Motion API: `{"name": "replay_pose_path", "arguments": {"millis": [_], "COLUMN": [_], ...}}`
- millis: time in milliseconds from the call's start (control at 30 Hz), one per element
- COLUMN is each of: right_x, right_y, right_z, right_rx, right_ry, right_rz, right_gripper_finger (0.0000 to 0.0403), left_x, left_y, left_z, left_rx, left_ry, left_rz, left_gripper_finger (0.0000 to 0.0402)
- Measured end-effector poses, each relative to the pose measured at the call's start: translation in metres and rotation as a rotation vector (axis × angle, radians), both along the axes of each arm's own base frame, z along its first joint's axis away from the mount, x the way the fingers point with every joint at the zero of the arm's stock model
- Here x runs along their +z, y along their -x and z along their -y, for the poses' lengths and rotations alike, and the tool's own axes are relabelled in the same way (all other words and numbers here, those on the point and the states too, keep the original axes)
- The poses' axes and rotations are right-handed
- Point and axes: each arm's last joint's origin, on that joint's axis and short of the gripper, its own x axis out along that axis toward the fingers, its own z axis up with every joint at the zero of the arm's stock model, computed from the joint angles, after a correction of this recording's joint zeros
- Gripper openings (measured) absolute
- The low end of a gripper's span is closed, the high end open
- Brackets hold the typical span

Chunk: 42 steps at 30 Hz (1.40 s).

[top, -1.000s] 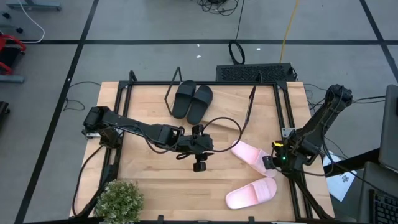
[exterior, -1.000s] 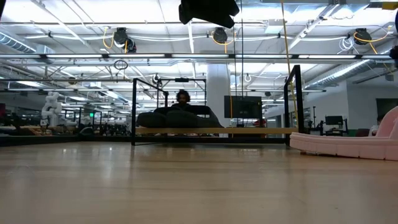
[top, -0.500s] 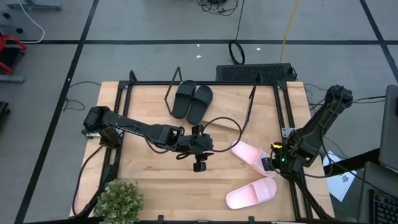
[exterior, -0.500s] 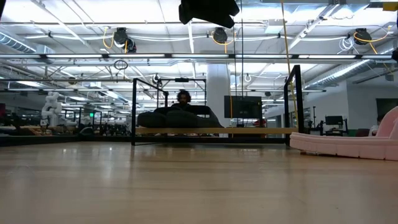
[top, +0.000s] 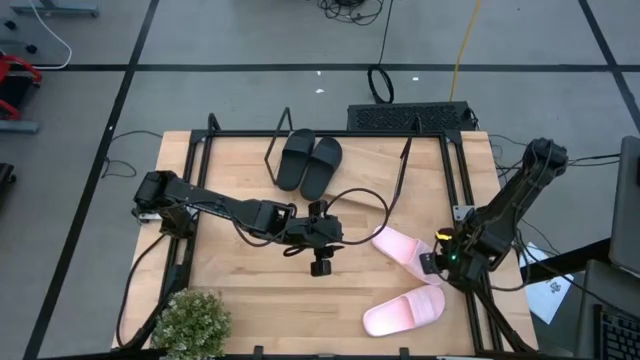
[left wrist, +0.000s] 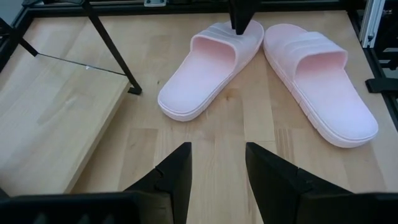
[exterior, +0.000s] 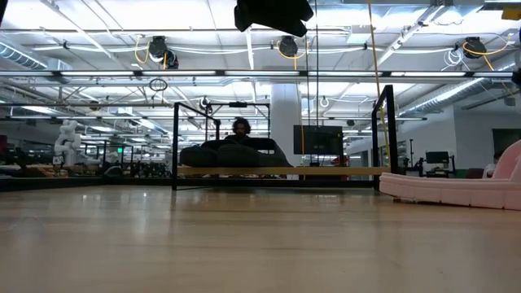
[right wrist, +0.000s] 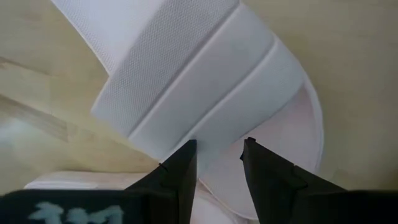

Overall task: Pick and place slides into the shelf
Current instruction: Put the top pink slipper on the shelf

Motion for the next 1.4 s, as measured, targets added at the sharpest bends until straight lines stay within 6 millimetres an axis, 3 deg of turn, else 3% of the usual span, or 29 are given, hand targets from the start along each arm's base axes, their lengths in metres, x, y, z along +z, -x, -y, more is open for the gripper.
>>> {"name": "replay_pose_path", "arguments": {"millis": [1400], "right_x": [-0.002], "right_y": [-0.015], "right_z": [-0.006], "right_rx": [-0.044], "right_ry": [0.104], "right_rz": [0.217], "right_gripper_finger": [0.0121], "left_x": [0.000], "left_y": [0.000], "left_z": [0.000], "left_rx": [0.000], "left_ry": [0.002], "left_rz": [0.000], "left_gripper_finger": [0.0147]}}
